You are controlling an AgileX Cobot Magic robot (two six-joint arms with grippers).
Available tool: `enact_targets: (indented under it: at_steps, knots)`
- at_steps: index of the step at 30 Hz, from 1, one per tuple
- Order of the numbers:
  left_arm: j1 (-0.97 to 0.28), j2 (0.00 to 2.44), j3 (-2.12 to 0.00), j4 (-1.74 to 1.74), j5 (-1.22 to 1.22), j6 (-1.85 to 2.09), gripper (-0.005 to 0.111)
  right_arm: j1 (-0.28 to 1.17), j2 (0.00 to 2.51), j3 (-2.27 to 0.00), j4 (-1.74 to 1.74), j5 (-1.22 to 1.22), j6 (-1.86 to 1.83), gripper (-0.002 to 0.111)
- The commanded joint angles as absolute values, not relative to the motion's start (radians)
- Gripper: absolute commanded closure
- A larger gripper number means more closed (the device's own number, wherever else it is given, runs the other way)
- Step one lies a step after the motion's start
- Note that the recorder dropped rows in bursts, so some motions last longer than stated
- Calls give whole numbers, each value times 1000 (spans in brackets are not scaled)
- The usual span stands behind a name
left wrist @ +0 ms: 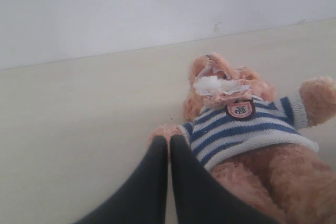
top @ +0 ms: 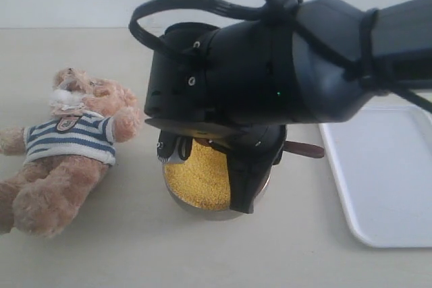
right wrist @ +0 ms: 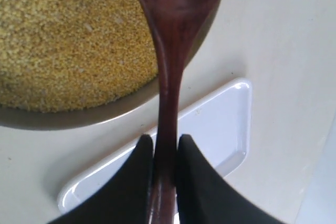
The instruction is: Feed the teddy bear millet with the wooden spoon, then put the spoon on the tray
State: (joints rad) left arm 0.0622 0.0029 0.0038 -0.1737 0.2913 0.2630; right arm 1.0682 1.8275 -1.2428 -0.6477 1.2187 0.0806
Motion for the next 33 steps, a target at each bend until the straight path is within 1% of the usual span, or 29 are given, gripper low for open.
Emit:
enact_targets:
  at_steps: [1,6,13,33]
  knots:
    - [58,0,0,-173,292,261,103,1064,1799,-1246,-631,1221,68,109]
    - [58,0,0,-173,292,261,103,1064,1799,-1233,-607,1221,50,109]
    - [58,0,0,-173,292,261,103,1064,1799,-1159,-611,1221,45,109]
    - [58,0,0,-173,292,261,103,1066,1805,-1157,-551,1221,24,109]
